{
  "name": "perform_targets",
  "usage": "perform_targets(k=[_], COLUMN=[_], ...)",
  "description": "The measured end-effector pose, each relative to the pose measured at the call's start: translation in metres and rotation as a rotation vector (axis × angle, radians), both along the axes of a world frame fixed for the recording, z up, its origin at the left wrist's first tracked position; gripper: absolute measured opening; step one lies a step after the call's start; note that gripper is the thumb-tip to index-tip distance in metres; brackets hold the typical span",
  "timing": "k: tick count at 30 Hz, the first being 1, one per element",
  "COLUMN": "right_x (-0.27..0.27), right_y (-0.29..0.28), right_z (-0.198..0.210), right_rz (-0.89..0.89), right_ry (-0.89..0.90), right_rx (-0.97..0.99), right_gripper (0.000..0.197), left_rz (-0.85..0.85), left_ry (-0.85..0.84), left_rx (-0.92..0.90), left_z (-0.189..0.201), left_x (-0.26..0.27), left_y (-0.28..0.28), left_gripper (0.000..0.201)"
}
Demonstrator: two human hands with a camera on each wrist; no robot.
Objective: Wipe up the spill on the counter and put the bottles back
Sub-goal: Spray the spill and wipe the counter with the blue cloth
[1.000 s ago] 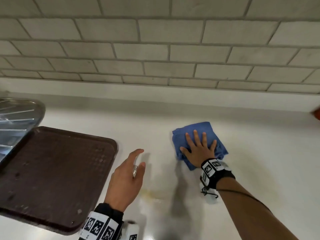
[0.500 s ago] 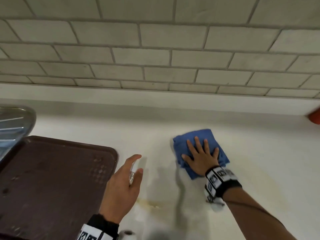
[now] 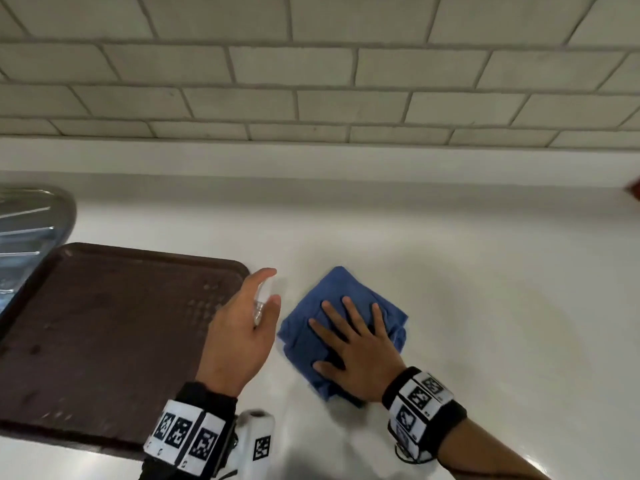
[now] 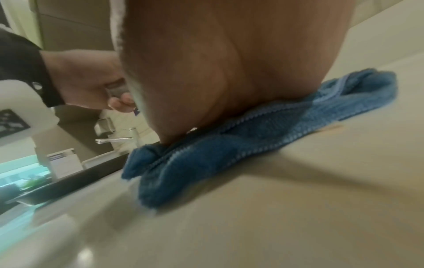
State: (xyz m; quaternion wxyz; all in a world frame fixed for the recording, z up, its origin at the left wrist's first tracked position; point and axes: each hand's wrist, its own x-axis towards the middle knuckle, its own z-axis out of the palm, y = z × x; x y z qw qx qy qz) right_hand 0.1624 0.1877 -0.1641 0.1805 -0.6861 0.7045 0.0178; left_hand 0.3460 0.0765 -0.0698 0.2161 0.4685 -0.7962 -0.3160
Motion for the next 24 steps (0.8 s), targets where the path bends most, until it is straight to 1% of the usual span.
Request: perform_targets(k=[3, 6, 8, 10, 13, 16, 17, 19, 22, 24], right_x=[-0.023, -0.039, -0.034, -0.017, 0.023, 0.052, 0.054, 0.046, 0.007, -0.031], right_y=[0.024, 0.005, -0.018, -0.036, -0.037, -0.008, 0.007, 0.038, 0.078, 0.088], right_z=[0.003, 0.005, 0.004, 0.004, 0.005, 0.001, -0.002, -0.006, -0.003, -0.001], right_rz=[-0.088, -0.217, -0.271, -0.255, -0.098, 0.061, 0.098, 0.127, 0.031, -0.063], right_ry=[0.026, 0.062, 0.055, 0.052, 0.076, 0.02, -0.001, 0.021, 0.03, 0.049], right_rx=[0.011, 0.069, 0.094, 0.093, 0.043, -0.042, -0.058, -0.067, -0.024, 0.01], right_gripper=[0.072, 0.074, 0.073, 0.072, 0.072, 0.069, 0.069, 0.068, 0.067, 0.071], left_rz=[-0.023, -0.003, 0.021, 0.033, 0.042, 0.058, 0.063, 0.07, 0.072, 0.072], left_ry=[0.016, 0.007, 0.007, 0.011, 0.015, 0.016, 0.01, -0.008, -0.032, -0.034], left_rx=[0.0, 0.018, 0.042, 0.059, 0.071, 0.062, 0.061, 0.069, 0.071, 0.059], left_z=[-0.004, -0.007, -0.007, -0.007, -0.008, -0.008, -0.008, -0.009, -0.007, -0.005], left_x=[0.007, 0.015, 0.021, 0.026, 0.035, 0.043, 0.045, 0.046, 0.041, 0.035], left_y=[0.008, 0.019, 0.028, 0.036, 0.044, 0.05, 0.052, 0.058, 0.07, 0.079], left_gripper=[0.039, 0.039, 0.039, 0.039, 0.039, 0.039, 0.039, 0.039, 0.04, 0.04])
